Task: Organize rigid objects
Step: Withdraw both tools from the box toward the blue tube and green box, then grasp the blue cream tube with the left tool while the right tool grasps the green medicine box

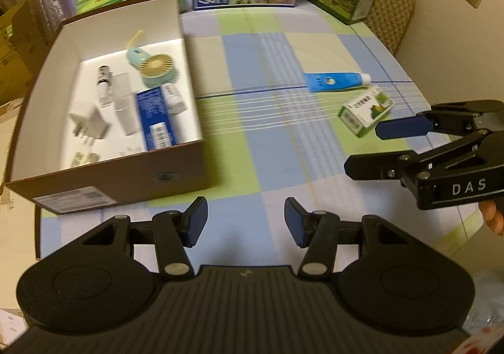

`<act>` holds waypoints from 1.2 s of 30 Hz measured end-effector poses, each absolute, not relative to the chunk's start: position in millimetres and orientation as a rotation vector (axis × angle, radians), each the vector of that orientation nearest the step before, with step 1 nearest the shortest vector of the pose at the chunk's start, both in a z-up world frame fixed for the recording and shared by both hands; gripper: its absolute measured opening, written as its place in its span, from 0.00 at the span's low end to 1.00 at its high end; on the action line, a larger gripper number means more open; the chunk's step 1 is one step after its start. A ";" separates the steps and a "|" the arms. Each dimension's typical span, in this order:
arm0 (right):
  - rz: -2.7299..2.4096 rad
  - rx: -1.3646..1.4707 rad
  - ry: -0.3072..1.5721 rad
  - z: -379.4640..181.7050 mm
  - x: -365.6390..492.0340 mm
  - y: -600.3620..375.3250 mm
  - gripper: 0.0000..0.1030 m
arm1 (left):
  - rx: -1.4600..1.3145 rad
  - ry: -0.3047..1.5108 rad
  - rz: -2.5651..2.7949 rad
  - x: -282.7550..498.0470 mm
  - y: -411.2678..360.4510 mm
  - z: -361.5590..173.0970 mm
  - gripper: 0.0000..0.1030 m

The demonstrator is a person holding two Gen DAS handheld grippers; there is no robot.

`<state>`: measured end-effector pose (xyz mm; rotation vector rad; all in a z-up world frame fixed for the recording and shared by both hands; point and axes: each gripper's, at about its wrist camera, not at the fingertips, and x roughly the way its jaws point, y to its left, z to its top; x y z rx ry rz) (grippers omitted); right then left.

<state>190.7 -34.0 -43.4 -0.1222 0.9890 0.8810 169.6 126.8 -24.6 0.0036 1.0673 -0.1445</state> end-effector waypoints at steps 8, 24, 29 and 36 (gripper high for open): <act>0.769 -0.058 1.034 -51.6 199.4 -82.8 0.67 | 0.028 1.084 -0.197 181.5 86.2 -34.0 0.48; 0.507 0.071 1.118 -79.2 227.3 -135.7 0.67 | 0.090 1.094 -0.262 225.6 42.5 -54.9 0.48; 0.457 0.067 1.124 -89.6 242.1 -131.6 0.67 | 0.104 1.108 -0.255 245.7 38.2 -67.2 0.48; 0.383 0.100 1.136 -102.2 270.3 -122.0 0.67 | 0.103 1.128 -0.262 274.7 35.3 -83.1 0.48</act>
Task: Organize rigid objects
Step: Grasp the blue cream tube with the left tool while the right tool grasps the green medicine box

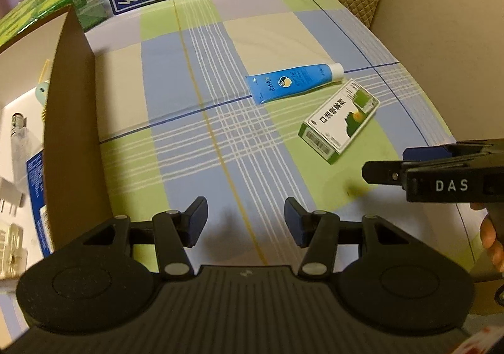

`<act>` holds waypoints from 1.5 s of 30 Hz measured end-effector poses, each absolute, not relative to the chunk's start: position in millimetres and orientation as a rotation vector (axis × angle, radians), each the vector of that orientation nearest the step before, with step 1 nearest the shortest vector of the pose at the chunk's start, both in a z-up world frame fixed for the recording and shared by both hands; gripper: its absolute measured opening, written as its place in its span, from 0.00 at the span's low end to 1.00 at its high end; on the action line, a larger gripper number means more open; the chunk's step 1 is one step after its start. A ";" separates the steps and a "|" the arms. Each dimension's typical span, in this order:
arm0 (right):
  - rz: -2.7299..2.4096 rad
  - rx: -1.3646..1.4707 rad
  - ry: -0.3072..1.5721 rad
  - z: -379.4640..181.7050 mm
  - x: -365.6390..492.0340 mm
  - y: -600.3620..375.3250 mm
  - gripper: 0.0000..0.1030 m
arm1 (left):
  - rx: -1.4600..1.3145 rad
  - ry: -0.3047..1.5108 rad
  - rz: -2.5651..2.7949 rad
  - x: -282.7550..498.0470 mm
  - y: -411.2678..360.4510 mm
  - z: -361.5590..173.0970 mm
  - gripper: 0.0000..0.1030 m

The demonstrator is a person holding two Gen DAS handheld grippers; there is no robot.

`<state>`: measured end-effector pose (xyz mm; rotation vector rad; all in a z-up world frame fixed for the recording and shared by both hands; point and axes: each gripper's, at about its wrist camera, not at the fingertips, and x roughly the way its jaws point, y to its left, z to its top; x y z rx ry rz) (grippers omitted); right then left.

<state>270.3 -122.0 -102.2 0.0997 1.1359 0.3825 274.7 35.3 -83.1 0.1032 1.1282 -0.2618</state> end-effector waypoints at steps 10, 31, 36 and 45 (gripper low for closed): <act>0.272 0.182 1.156 -118.2 314.7 -107.4 0.76 | 0.098 1.147 -0.265 318.7 38.3 -98.4 0.48; 0.099 0.140 1.176 -147.7 357.5 -112.7 0.78 | 0.148 1.161 -0.354 368.0 21.8 -120.7 0.48; 0.158 0.068 1.147 -148.6 355.9 -128.2 0.72 | 0.188 1.133 -0.464 378.5 -1.7 -127.5 0.48; 0.139 -0.007 1.102 -154.3 355.3 -159.9 0.57 | 0.362 1.014 -0.646 401.2 -49.0 -141.9 0.48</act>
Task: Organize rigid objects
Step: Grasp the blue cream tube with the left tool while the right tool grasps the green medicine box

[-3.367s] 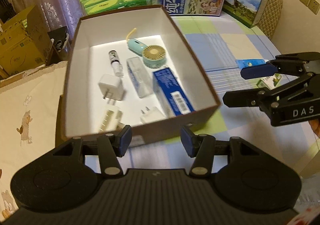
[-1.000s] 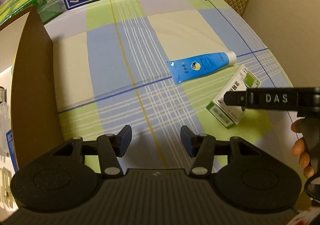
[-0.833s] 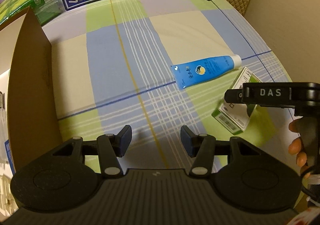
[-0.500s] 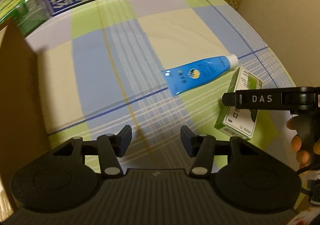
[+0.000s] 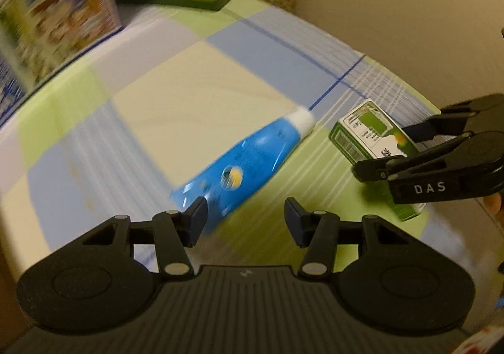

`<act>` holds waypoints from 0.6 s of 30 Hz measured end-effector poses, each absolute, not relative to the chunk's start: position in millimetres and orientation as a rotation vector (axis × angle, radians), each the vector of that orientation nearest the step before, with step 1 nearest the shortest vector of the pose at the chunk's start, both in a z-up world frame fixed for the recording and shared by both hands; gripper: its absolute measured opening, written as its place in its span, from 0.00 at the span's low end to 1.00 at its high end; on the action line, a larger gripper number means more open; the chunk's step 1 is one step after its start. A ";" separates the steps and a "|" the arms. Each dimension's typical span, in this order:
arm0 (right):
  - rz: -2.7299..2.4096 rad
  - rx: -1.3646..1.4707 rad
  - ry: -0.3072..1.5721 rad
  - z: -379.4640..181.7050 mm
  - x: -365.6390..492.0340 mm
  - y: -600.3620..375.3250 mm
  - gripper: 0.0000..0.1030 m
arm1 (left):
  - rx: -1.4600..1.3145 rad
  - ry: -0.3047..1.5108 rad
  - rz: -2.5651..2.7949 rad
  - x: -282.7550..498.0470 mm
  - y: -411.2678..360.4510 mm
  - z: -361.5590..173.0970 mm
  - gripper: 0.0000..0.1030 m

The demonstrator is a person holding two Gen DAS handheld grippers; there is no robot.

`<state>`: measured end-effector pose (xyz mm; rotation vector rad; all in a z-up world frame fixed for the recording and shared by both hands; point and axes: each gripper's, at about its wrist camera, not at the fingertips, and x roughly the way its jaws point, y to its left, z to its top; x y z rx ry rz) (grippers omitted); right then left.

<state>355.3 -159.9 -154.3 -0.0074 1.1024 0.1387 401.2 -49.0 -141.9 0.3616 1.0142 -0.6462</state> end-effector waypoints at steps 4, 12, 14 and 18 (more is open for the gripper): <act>0.119 0.032 1.087 -153.3 357.7 -175.2 0.57 | 0.434 0.967 -0.722 409.4 -65.7 -148.4 0.48; 0.114 0.072 1.077 -148.0 354.7 -191.0 0.57 | 0.524 0.897 -0.782 423.2 -81.2 -162.7 0.48; 0.115 0.068 1.074 -147.6 353.2 -191.2 0.57 | 0.527 0.904 -0.783 427.2 -82.9 -165.8 0.49; 0.121 0.050 1.071 -148.9 352.3 -189.6 0.57 | 0.499 0.920 -0.807 425.8 -79.6 -164.7 0.39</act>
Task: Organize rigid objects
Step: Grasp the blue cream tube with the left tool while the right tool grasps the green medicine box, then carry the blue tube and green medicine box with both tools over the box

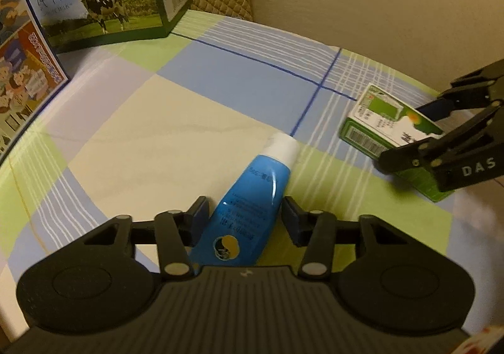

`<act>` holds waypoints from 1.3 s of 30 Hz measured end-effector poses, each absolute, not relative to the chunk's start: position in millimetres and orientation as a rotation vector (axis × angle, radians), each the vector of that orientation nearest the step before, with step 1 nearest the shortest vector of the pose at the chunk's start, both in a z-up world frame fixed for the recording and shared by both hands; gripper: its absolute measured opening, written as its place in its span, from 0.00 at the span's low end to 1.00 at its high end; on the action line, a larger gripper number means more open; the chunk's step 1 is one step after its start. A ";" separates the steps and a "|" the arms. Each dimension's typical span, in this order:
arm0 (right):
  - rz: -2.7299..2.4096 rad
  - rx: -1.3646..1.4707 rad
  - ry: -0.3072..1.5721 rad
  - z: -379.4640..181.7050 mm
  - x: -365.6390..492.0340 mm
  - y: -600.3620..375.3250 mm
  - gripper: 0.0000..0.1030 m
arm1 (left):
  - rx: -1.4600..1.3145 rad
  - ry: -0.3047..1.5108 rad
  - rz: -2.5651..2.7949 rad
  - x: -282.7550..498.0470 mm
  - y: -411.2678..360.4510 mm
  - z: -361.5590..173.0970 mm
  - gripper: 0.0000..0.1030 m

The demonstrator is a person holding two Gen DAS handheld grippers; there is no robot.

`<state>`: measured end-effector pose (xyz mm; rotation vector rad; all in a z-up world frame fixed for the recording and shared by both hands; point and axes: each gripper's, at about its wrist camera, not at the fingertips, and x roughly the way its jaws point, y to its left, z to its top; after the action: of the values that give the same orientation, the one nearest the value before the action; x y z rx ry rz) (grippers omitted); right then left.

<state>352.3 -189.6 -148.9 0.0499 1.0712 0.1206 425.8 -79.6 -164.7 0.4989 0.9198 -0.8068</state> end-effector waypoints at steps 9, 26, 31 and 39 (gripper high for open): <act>0.182 -0.036 1.056 -152.7 338.6 -178.4 0.52 | 0.447 0.959 -0.700 393.4 -64.5 -161.5 0.36; 0.462 -0.181 1.076 -156.8 280.3 -118.5 0.51 | 0.276 1.058 -0.352 295.6 11.2 -153.1 0.36; 0.579 -0.253 1.068 -158.6 253.8 -95.8 0.51 | 0.224 1.084 -0.269 267.3 30.6 -150.3 0.36; 0.667 -0.310 1.058 -162.9 228.6 -76.9 0.52 | 0.146 1.104 -0.210 232.5 48.0 -148.9 0.39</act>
<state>228.6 -76.9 -162.9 -0.3098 1.0583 0.6668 232.5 48.0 -148.9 0.1464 1.1041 -0.2100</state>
